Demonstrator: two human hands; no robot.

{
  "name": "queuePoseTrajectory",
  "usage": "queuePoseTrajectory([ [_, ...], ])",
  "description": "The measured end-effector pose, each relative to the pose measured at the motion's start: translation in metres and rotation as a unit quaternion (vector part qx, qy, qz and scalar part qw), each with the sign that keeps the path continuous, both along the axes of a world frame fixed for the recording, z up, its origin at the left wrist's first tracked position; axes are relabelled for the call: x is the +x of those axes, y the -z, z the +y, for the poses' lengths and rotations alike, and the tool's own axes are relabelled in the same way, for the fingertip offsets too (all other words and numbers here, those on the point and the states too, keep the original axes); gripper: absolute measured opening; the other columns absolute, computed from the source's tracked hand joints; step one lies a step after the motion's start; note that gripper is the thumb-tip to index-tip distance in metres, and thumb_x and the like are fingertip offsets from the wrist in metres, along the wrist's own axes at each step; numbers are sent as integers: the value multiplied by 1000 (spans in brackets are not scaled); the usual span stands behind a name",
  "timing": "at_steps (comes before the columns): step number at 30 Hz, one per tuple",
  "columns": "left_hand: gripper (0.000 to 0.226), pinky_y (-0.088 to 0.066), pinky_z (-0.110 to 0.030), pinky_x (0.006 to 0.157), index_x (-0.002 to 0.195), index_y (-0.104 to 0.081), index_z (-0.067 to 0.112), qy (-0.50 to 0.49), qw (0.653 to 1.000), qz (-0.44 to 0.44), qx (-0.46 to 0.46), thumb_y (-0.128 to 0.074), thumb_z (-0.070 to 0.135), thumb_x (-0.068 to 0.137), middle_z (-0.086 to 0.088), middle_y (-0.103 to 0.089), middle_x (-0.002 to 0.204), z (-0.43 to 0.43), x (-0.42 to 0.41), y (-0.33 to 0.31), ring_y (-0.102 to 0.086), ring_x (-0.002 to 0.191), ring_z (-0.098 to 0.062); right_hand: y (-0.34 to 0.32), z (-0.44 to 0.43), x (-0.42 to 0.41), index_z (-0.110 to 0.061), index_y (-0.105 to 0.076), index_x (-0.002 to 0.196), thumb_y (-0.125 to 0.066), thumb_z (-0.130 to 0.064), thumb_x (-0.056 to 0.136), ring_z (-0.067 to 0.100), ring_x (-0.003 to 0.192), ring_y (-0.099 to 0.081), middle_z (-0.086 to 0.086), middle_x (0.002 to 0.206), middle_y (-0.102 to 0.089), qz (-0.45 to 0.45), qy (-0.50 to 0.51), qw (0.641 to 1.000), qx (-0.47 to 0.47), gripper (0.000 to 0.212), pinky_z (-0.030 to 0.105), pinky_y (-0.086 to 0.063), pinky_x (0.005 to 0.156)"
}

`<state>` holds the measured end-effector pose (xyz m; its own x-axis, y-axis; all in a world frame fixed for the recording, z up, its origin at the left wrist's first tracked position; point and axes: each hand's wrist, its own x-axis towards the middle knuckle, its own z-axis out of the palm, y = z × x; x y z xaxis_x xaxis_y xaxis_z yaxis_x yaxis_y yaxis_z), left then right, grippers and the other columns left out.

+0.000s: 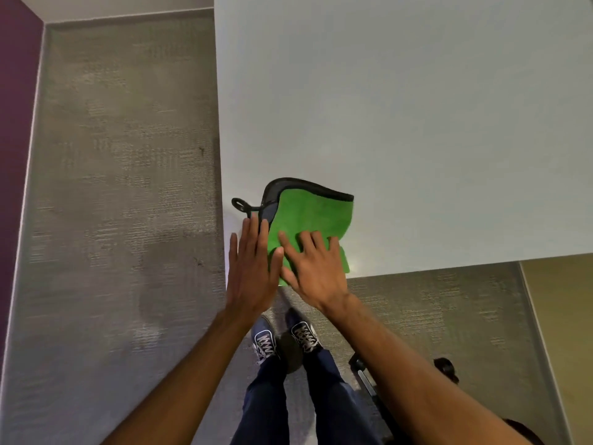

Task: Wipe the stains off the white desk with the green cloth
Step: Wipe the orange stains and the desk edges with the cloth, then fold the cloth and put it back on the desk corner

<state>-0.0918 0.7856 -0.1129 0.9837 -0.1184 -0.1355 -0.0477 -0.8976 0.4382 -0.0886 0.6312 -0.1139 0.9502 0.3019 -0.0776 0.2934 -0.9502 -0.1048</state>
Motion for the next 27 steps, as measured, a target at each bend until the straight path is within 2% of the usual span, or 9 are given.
queuePoseTrajectory([
  [3, 62, -23, -47, 124, 155, -33, 4, -33, 999, 13, 8, -49, 33, 103, -16, -28, 165, 3, -9, -8, -23, 154, -28, -5, -22, -1, -28, -46, 147, -38, -59, 103, 27, 112, -52, 9, 124, -56, 14, -5, 999, 52, 55, 45, -43, 89],
  [6, 50, -43, -47, 101, 136, -54, 5, -141, 989, 33, -19, -63, 30, 94, -17, -58, 132, -5, -10, -18, -54, 123, -35, -15, -45, 1, -24, -49, 143, -49, -52, 101, 25, 116, -49, 10, 127, -52, 18, 183, 968, 169, 51, 44, -43, 92],
  [9, 47, -47, -43, 89, 124, -57, 8, -229, 967, 95, -59, -67, 33, 86, -11, -57, 114, -18, -4, -32, -55, 107, -30, -23, -53, 7, -14, -50, 137, -59, -45, 98, 29, 111, -57, 13, 128, -53, 90, 331, 909, 238, 51, 45, -49, 93],
  [13, 55, -48, -41, 87, 126, -55, 2, -340, 921, 177, -67, -74, 31, 83, -20, -56, 125, -22, 9, -46, -57, 115, -39, -30, -44, 19, -10, -52, 127, -68, -41, 94, 22, 91, -57, 10, 116, -63, 201, 400, 845, 291, 48, 35, -49, 80],
  [17, 64, -52, -42, 93, 127, -55, 2, -362, 887, 286, -30, -79, 36, 79, -22, -63, 130, -12, 21, -50, -62, 119, -40, -38, -39, 24, -6, -54, 121, -76, -32, 90, 23, 90, -58, 12, 115, -67, 250, 469, 788, 311, 46, 34, -48, 76],
  [20, 53, -54, -36, 81, 117, -63, -4, -350, 865, 343, -109, -82, 24, 77, -22, -67, 120, -2, 23, -46, -66, 107, -36, -44, -43, 20, -1, -64, 113, -80, -29, 85, 29, 96, -67, 16, 113, -71, 284, 492, 762, 313, 43, 37, -56, 82],
  [23, 35, -45, -29, 66, 100, -69, -6, -321, 859, 355, -179, -84, 15, 75, -19, -69, 99, 5, 17, -53, -62, 80, -27, -57, -45, 11, -4, -63, 105, -81, -23, 83, 29, 95, -66, 16, 112, -72, 275, 480, 765, 330, 34, 38, -57, 86],
  [25, 22, -38, -27, 56, 76, -65, 4, -295, 872, 342, -188, -84, 15, 74, -11, -61, 77, 10, 13, -61, -52, 62, -20, -68, -46, 3, -9, -59, 103, -79, -18, 83, 30, 94, -67, 16, 110, -72, 252, 457, 785, 334, 30, 39, -57, 86],
  [27, 36, -31, -28, 55, 64, -50, 13, -258, 886, 328, -202, -85, 13, 73, -8, -48, 68, 14, 8, -71, -40, 57, -16, -81, -47, -8, -9, -61, 105, -78, -16, 82, 33, 95, -70, 16, 106, -74, 222, 437, 802, 340, 29, 46, -59, 88],
])
